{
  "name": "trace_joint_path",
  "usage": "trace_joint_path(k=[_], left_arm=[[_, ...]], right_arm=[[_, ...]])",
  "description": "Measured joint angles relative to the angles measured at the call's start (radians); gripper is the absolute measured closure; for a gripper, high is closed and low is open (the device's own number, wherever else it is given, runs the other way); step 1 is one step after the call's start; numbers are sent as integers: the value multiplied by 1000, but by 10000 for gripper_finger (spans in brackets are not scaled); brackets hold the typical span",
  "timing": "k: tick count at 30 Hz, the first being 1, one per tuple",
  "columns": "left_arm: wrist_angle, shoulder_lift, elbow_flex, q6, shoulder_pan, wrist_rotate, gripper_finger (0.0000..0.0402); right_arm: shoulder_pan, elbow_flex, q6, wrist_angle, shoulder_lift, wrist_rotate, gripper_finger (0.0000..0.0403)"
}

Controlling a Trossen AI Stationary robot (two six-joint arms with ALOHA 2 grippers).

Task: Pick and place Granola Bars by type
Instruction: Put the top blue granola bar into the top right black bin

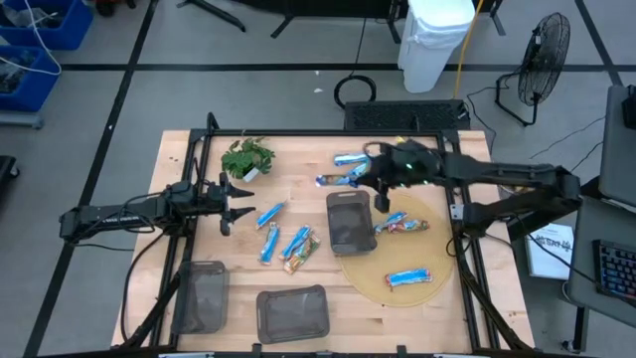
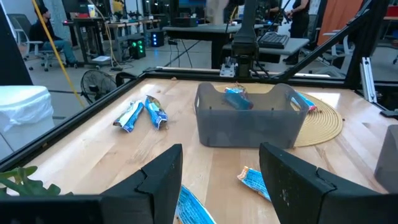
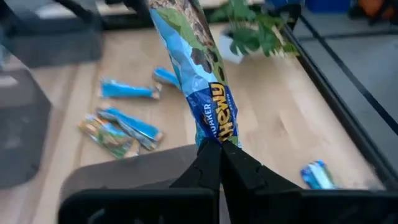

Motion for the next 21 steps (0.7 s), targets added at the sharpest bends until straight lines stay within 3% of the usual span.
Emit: trace_joint_path(k=[7,15,18,21], left_arm=[[2,0,0,0,0,0,186],[2,0,0,0,0,0,185],[1,0,0,0,0,0,185],[1,0,0,0,0,0,186]], right_arm=[[51,-269,113,282,-200,-2,403],[153,-330,157,302,-267,-5,403],[189,-331,162,302,-267,-99,403],[216,-331,155,300,-267,-305,403]])
